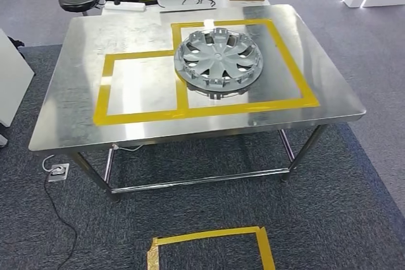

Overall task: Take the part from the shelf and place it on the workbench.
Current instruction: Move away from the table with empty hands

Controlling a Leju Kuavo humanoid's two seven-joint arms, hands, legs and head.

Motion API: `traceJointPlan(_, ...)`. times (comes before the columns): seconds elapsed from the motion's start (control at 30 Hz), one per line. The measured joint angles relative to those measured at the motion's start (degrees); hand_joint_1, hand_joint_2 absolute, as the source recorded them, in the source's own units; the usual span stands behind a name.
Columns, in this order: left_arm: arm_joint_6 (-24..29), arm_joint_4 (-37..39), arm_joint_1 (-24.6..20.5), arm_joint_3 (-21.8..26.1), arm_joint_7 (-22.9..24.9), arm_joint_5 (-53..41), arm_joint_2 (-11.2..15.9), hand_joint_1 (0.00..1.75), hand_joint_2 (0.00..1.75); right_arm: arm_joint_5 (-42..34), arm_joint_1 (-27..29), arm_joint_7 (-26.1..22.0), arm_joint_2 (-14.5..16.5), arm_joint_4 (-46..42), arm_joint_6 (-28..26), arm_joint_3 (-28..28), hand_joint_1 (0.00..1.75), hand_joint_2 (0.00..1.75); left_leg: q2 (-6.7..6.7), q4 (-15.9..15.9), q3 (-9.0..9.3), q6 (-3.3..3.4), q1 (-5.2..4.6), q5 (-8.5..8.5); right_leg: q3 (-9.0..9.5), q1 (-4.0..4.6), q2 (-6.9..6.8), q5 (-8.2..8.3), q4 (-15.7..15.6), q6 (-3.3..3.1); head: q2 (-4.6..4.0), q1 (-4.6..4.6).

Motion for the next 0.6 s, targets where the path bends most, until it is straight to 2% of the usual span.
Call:
traceJointPlan(0.03, -0.01, 0.0, -0.02, 0.01, 0.04, 0.0, -0.02, 0.0, 0.0, 0.02, 0.05, 0.01, 0.0, 0.0, 0.0, -0.01, 0.0, 0.0, 0.07, -0.1, -0.31, 0.53, 0.06, 0.4, -0.82, -0.02, 0.04, -1.42, 1.59, 0.21, 0.0, 0.2)
traceJointPlan(0.07, -0.01, 0.0, -0.05, 0.01, 0.04, -0.01, -0.01, 0.0, 0.0, 0.04, 0.06, 0.01, 0.0, 0.0, 0.0, 0.0, 0.0, 0.0, 0.13, -0.13, -0.69, 0.93, 0.07, 0.75, -2.05, -0.04, 0.07, -3.54, 4.34, 0.35, 0.0, 0.44)
traceJointPlan(0.13, -0.04, 0.0, -0.03, 0.02, 0.06, -0.04, 0.03, 0.0, 0.0, 0.1, 0.05, 0.02, 0.0, 0.01, 0.01, 0.02, 0.0, 0.0, 0.18, -0.08, -1.67, 1.34, -0.17, 1.42, -4.9, -0.03, 0.09, -7.99, 12.06, 0.48, 0.01, 0.81)
traceJointPlan(0.17, -0.07, 0.0, -0.02, 0.02, 0.1, -0.08, 0.04, 0.0, 0.0, 0.15, 0.06, 0.01, 0.0, 0.01, 0.01, 0.03, 0.0, 0.0, 0.2, -0.05, -2.14, 1.41, -0.35, 1.75, -5.69, -0.01, 0.08, -9.14, 14.85, 0.46, 0.01, 0.84)
traceJointPlan(0.2, -0.11, 0.0, 0.0, 0.02, 0.15, -0.12, 0.02, 0.0, 0.0, 0.19, 0.09, 0.01, 0.0, 0.02, 0.02, 0.03, 0.0, 0.0, 0.22, -0.04, -2.54, 1.45, -0.55, 2.05, -5.49, 0.04, 0.08, -9.23, 15.72, 0.33, 0.01, 0.84)
traceJointPlan(0.23, -0.16, 0.0, 0.01, 0.02, 0.21, -0.15, 0.0, 0.0, 0.0, 0.24, 0.09, 0.01, 0.0, 0.02, 0.02, 0.04, 0.0, 0.0, 0.21, -0.04, -2.84, 1.47, -0.75, 2.32, -3.94, 0.15, 0.09, -8.21, 13.93, 0.03, 0.01, 0.84)
traceJointPlan(0.33, -0.33, 0.0, 0.0, 0.02, 0.28, -0.18, -0.12, 0.0, 0.0, 0.36, -0.08, 0.02, -0.08, 0.01, 0.01, 0.05, 0.0, 0.0, 0.18, 0.02, -3.18, 1.27, -1.18, 2.96, 3.98, 0.81, 0.03, -4.15, 1.18, -1.56, 0.01, 0.79)
traceJointPlan(0.37, -0.39, 0.0, -0.02, 0.02, 0.28, -0.19, -0.14, 0.0, 0.0, 0.39, -0.15, 0.02, -0.13, 0.0, 0.0, 0.05, 0.0, 0.0, 0.2, 0.08, -3.25, 1.04, -1.21, 3.16, 5.34, 1.03, -0.01, -3.65, -1.38, -1.9, 0.01, 0.78)
traceJointPlan(0.43, -0.5, 0.0, -0.06, 0.02, 0.32, -0.24, -0.14, 0.0, 0.0, 0.4, -0.22, 0.02, -0.2, 0.0, -0.01, 0.06, 0.0, 0.0, 0.28, 0.1, -3.38, 0.38, -1.12, 3.58, 5.59, 1.29, -0.07, -3.28, -2.49, -2.21, 0.01, 0.78)
traceJointPlan(0.5, -0.57, 0.0, -0.05, 0.02, 0.37, -0.31, -0.09, 0.0, 0.0, 0.4, -0.18, 0.02, -0.13, 0.02, 0.0, 0.06, 0.0, 0.0, 0.3, 0.55, -3.69, -0.34, -1.03, 3.26, 5.39, 1.02, -0.21, -2.45, -3.0, -2.73, 0.01, 0.78)
traceJointPlan(0.53, -0.58, 0.01, -0.01, 0.02, 0.4, -0.34, -0.09, 0.0, 0.0, 0.4, -0.15, 0.03, -0.1, 0.03, -0.01, 0.06, 0.0, 0.0, 0.27, 1.82, -4.23, -0.7, -0.99, 2.08, 5.25, 0.83, -0.33, -1.97, -3.28, -3.03, 0.01, 0.63)
traceJointPlan(0.6, -0.58, 0.01, 0.06, 0.02, 0.44, -0.35, -0.06, 0.0, 0.0, 0.4, -0.12, 0.04, -0.08, 0.04, -0.02, 0.06, 0.0, 0.0, 0.2, 7.67, -6.4, -1.36, -0.64, -2.29, 4.93, 0.65, -0.49, -1.22, -3.51, -3.35, 0.01, 0.22)
